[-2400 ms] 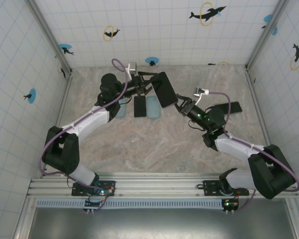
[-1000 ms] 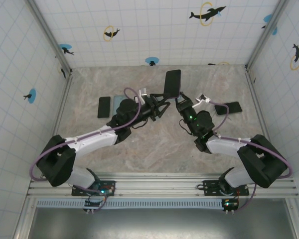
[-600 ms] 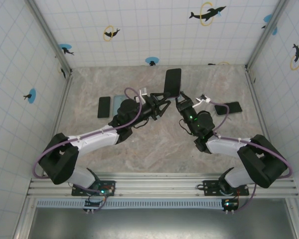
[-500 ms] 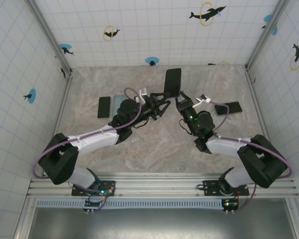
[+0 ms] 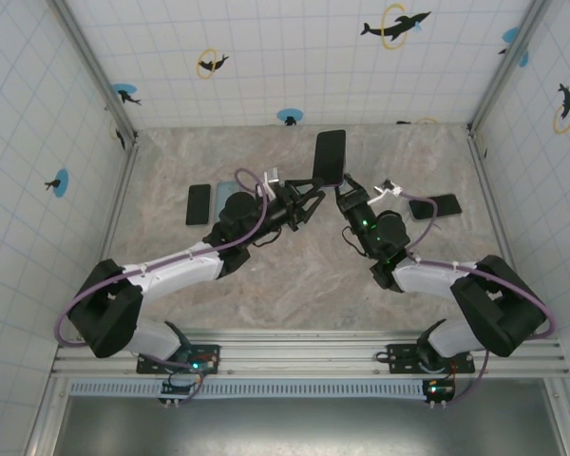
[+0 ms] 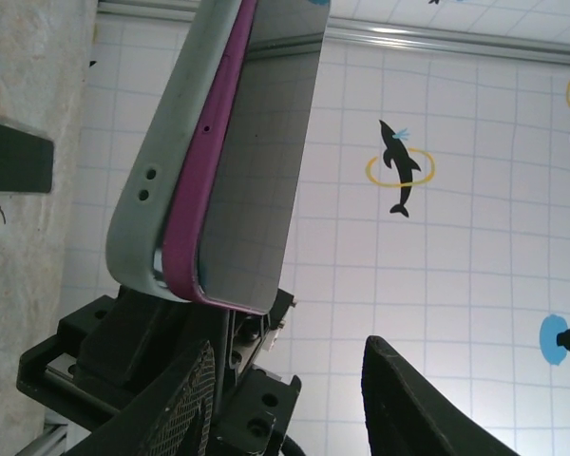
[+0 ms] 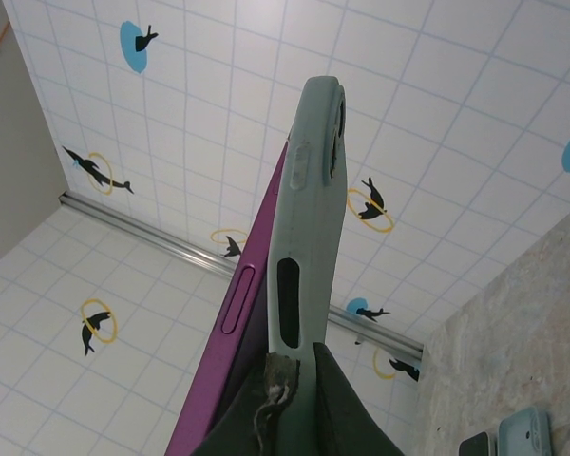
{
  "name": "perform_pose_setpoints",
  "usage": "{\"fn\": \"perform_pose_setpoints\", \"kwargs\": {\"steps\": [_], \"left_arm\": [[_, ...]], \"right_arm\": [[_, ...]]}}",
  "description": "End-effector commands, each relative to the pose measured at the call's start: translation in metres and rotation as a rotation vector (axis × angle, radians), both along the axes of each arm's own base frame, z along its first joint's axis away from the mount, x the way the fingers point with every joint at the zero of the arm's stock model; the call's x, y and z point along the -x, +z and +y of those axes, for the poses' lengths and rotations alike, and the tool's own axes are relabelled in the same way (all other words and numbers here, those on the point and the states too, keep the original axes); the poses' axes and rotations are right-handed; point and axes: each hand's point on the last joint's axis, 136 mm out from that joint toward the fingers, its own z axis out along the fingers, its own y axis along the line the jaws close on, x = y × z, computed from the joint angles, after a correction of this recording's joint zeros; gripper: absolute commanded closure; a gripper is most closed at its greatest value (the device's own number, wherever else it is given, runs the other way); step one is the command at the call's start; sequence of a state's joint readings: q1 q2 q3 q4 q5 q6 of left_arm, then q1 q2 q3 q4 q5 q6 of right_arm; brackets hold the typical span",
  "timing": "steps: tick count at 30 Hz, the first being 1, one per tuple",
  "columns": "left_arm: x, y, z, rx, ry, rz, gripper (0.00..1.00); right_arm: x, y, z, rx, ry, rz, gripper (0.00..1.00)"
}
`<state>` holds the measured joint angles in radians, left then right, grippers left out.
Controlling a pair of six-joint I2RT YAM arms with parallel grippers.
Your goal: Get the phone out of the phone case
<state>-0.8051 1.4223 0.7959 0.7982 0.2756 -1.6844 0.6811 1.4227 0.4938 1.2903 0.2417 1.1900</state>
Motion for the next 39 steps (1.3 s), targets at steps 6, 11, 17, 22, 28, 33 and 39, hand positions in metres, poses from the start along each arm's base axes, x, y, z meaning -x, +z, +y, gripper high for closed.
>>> {"fn": "perform_pose_setpoints", "kwargs": {"steps": [6, 11, 17, 22, 28, 33, 39], "left_arm": [[-0.005, 0.010, -0.005, 0.038, -0.002, -0.022, 0.56], [-0.011, 0.010, -0.002, 0.030, 0.018, -0.028, 0.56], [-0.020, 0.012, 0.005, 0.042, 0.055, -0.033, 0.56], [-0.021, 0.022, 0.004, 0.081, 0.053, -0.041, 0.56], [-0.019, 0.029, 0.003, 0.082, 0.037, -0.051, 0.56], [-0.021, 0.012, 0.004, 0.066, 0.048, -0.023, 0.56], [-0.029, 0.020, -0.002, 0.060, 0.048, -0.052, 0.63]], "right_arm": [[0.012, 0.035, -0.002, -0.098, 0.022, -0.103, 0.99], [0.014, 0.036, 0.001, -0.097, 0.036, -0.108, 0.99], [0.019, 0.031, 0.001, -0.091, 0.048, -0.104, 0.99], [0.022, 0.023, -0.004, -0.061, 0.032, -0.091, 0.99], [0.023, 0.022, -0.007, -0.050, 0.026, -0.101, 0.99], [0.026, 0.037, -0.004, -0.082, 0.052, -0.141, 0.99], [0.030, 0.043, 0.002, -0.110, 0.087, -0.162, 1.00]]}}
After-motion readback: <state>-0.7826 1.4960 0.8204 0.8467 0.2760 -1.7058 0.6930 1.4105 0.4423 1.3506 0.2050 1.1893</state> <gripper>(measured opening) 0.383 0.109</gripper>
